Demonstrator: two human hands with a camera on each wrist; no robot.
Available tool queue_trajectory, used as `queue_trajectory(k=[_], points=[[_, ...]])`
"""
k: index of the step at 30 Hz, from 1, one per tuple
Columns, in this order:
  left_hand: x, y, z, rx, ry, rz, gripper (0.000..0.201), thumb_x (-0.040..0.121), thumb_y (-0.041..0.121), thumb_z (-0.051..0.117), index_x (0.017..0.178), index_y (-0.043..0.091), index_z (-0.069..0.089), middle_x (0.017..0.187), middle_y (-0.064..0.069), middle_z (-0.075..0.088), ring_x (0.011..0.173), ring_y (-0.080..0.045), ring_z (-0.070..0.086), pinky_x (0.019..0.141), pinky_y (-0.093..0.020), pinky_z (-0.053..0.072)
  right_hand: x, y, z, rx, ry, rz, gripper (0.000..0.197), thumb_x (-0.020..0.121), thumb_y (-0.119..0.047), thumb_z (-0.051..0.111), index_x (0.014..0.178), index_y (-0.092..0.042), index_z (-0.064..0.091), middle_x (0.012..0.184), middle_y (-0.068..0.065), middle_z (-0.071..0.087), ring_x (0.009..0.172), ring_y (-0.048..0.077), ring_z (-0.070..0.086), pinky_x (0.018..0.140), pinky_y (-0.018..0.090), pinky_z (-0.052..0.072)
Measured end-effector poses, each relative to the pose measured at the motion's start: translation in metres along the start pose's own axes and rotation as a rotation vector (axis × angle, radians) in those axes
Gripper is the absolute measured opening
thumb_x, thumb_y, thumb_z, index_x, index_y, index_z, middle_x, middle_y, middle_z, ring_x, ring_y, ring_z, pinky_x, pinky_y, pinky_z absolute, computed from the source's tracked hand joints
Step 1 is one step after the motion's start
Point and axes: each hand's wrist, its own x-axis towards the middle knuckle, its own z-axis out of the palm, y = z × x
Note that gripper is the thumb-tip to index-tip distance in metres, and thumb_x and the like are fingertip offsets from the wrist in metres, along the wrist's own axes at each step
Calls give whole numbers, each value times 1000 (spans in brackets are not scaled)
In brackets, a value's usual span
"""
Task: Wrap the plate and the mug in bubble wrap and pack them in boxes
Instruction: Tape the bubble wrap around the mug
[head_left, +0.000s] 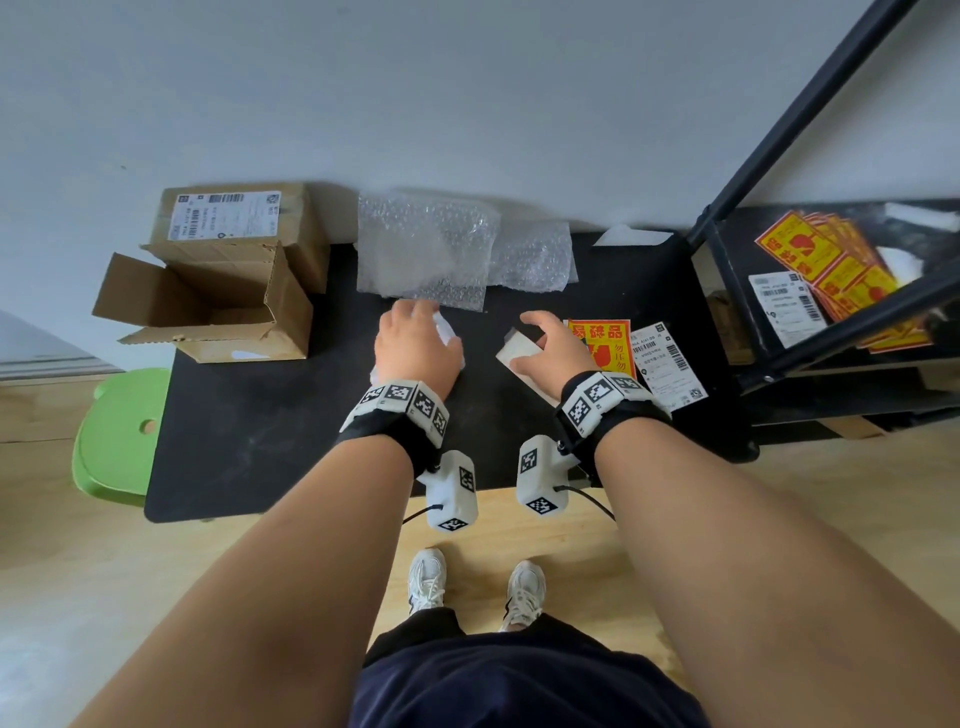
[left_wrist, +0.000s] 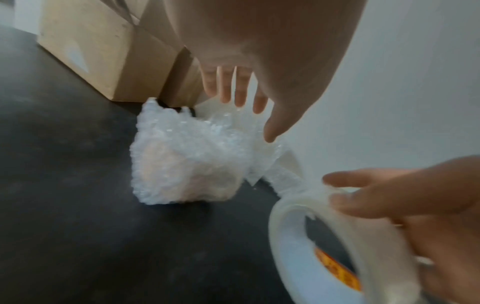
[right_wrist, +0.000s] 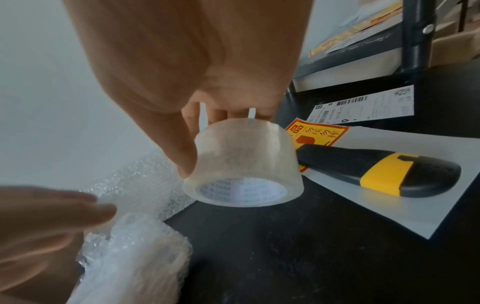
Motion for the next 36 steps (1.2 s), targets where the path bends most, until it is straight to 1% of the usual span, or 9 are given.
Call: queue_trajectory(k=[4,7,13,17,21,25,30,34,36], points=[[-1,35,-1,-105,-224,56,36,92,28,56,127,20,61,129,3,57,121,-18,53,94,-22,36,-5,-1,-7,42,7,-15,64,86,-13,67,143,-24,40,105,1,51,95,16,54,84,30,47],[-4,52,7,-206,-372,57,39,95,24,54,132,11,57,133,-5,59,122,-20,54,99,-27,38,-9,-3,-13,60,-2,-38,65,86,-17,69,143,-24,40,108,3,54,97,17,56,88,31,47],[-9,56,8,-292,-249,24,21,90,19,64,109,12,68,106,-3,68,94,-16,61,80,-24,42,-16,-3,-20,79,-28,-73,67,83,-17,72,142,-23,41,100,1,55,86,15,56,79,31,48],[-8,53,4,-345,-254,-16,14,92,17,60,98,11,71,99,-4,69,82,-14,57,74,-26,42,-22,-1,-21,74,-48,-84,68,82,-13,74,142,-20,43,112,4,59,100,18,59,86,30,49],[-12,59,0,-397,-346,20,12,90,16,61,94,9,70,86,-7,68,85,-23,64,89,-38,53,-25,5,-25,106,-11,-52,64,82,-15,74,139,-17,46,126,7,58,115,22,57,93,30,45],[-15,60,-1,-442,-393,21,8,90,13,60,84,13,65,77,-1,64,78,-18,61,90,-40,54,-26,8,-28,121,-15,-13,68,79,-20,78,140,-18,45,124,7,59,114,22,57,98,35,46],[-18,61,-1,-514,-310,-6,15,86,8,62,76,19,62,72,-1,64,72,-18,59,85,-40,55,-28,7,-32,165,-3,-1,65,79,-23,79,136,-22,48,111,4,62,100,17,59,81,26,43],[-14,62,-5,-507,-283,-49,31,80,10,71,102,22,54,90,-6,64,79,-20,58,70,-32,49,-32,7,-37,197,-47,-3,63,81,-19,77,136,-23,47,106,1,60,96,16,58,78,24,42],[-13,64,-6,-479,-288,-25,26,80,8,69,93,22,51,89,-7,64,75,-19,57,63,-28,44,-32,8,-38,218,-60,6,63,81,-17,76,137,-22,47,106,2,60,96,17,59,80,26,45]])
